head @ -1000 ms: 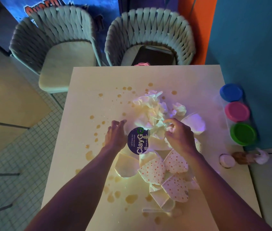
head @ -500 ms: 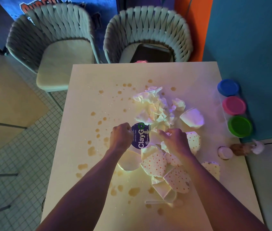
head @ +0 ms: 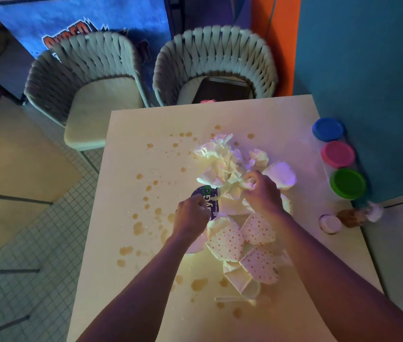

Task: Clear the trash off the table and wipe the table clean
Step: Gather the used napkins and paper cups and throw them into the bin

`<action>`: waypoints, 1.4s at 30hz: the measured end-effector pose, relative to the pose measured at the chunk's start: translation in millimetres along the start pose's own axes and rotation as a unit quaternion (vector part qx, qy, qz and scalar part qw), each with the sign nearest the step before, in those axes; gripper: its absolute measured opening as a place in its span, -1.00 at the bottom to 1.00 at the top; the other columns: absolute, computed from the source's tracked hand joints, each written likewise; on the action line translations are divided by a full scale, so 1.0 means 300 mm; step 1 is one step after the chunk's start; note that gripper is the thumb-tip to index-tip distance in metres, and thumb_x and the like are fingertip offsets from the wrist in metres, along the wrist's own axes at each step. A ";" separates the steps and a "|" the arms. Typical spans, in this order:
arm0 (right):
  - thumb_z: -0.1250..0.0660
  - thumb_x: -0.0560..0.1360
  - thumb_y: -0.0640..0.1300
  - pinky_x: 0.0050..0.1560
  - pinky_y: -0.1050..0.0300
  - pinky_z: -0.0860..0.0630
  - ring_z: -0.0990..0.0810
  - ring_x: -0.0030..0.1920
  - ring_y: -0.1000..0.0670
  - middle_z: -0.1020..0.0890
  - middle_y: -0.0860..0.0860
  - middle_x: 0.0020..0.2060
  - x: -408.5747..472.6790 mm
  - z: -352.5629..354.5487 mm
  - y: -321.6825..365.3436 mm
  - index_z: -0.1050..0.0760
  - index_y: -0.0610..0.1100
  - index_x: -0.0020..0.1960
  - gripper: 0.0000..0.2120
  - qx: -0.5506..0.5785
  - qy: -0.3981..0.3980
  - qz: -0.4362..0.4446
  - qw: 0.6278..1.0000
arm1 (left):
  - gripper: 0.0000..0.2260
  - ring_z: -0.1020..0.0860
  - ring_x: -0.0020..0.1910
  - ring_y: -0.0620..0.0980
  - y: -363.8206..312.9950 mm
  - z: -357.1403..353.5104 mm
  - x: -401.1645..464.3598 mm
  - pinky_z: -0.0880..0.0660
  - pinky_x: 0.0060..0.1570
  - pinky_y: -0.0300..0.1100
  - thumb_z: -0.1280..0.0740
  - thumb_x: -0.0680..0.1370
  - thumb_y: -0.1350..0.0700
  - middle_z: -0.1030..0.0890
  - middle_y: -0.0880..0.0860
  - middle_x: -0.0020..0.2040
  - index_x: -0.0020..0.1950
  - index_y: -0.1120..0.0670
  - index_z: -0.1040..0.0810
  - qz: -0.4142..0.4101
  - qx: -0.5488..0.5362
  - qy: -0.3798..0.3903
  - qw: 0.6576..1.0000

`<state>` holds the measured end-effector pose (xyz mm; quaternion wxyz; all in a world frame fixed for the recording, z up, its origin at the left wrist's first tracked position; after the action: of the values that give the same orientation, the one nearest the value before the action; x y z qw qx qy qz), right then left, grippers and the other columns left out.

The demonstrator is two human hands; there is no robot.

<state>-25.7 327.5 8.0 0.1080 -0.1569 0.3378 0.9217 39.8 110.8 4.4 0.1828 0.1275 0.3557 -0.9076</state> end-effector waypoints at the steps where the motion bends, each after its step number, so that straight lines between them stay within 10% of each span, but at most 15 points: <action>1: -0.36 0.41 -0.16 -0.04 0.04 -0.50 -0.59 0.03 -0.18 -0.54 -0.04 0.14 0.024 -0.005 0.008 -0.45 0.07 0.28 -0.54 -0.041 0.009 0.011 0.999 | -0.81 -0.54 -0.31 0.12 -0.007 -0.003 -0.009 -0.39 -0.41 -0.11 -0.26 0.41 0.23 -0.55 -0.01 -0.35 -0.35 0.00 -0.39 -0.005 0.002 0.001 1.000; 8: -0.28 0.50 -0.20 0.09 -0.06 -0.52 -0.58 0.12 -0.29 -0.37 -0.08 0.32 0.112 -0.082 0.001 -0.28 0.07 0.47 -0.43 -0.225 0.071 0.049 0.971 | -0.87 -0.56 -0.32 0.07 -0.018 0.006 -0.043 -0.49 -0.35 -0.06 -0.31 0.45 0.20 -0.58 -0.01 -0.34 -0.28 0.03 -0.45 -0.011 0.003 -0.024 1.000; 23: -0.30 0.48 -0.15 0.01 -0.02 -0.55 -0.62 0.06 -0.26 -0.64 -0.14 0.07 0.129 -0.046 -0.086 -0.58 0.01 0.22 -0.67 -0.187 0.046 0.058 0.980 | -0.82 -0.51 -0.33 -0.04 -0.034 -0.050 -0.073 -0.45 -0.33 -0.08 -0.37 0.43 0.19 -0.55 -0.06 -0.33 -0.30 -0.01 -0.43 0.002 -0.006 -0.048 0.999; 31: -0.32 0.42 -0.04 -0.16 0.07 -0.45 -0.59 -0.05 -0.23 -0.62 -0.08 -0.06 0.067 0.042 -0.065 -0.52 -0.05 0.10 -0.73 -0.011 0.003 0.022 1.000 | -0.84 -0.50 -0.29 -0.07 -0.069 -0.043 -0.090 -0.43 -0.29 -0.10 -0.38 0.42 0.23 -0.55 -0.09 -0.26 -0.25 0.00 -0.46 -0.033 -0.012 -0.080 0.996; 37: -0.36 0.34 -0.06 -0.30 0.08 -0.37 -0.41 -0.32 -0.09 -0.44 0.07 -0.41 -0.013 0.092 -0.106 -0.33 -0.08 -0.31 -0.78 0.137 -0.004 -0.027 0.990 | -0.73 -0.56 -0.08 -0.15 -0.101 -0.052 -0.094 -0.53 -0.06 -0.14 -0.37 0.45 0.27 -0.57 -0.17 0.18 0.02 -0.07 -0.60 -0.086 -0.021 -0.074 0.993; 42: -0.36 0.36 -0.14 -0.17 0.02 -0.56 -0.57 -0.25 -0.07 -0.57 0.07 -0.28 -0.083 0.137 -0.132 -0.58 0.06 -0.05 -0.81 0.218 0.007 -0.026 0.975 | -0.57 -0.59 0.11 0.01 -0.170 -0.069 -0.033 -0.58 0.03 -0.02 -0.31 0.47 0.23 -0.54 -0.08 0.25 0.26 -0.17 -0.53 -0.096 0.055 -0.039 0.993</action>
<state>0.5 381.9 23.5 0.1611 -0.1448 0.5276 0.8214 29.2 162.1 23.6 0.1015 0.0673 0.3081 -0.9435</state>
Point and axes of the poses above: each hand's wrist, its own x-axis towards the middle knuckle, its own z-axis out of the back of the hand, y = z × x, the point moved 8 cm from there along x, towards the middle knuckle
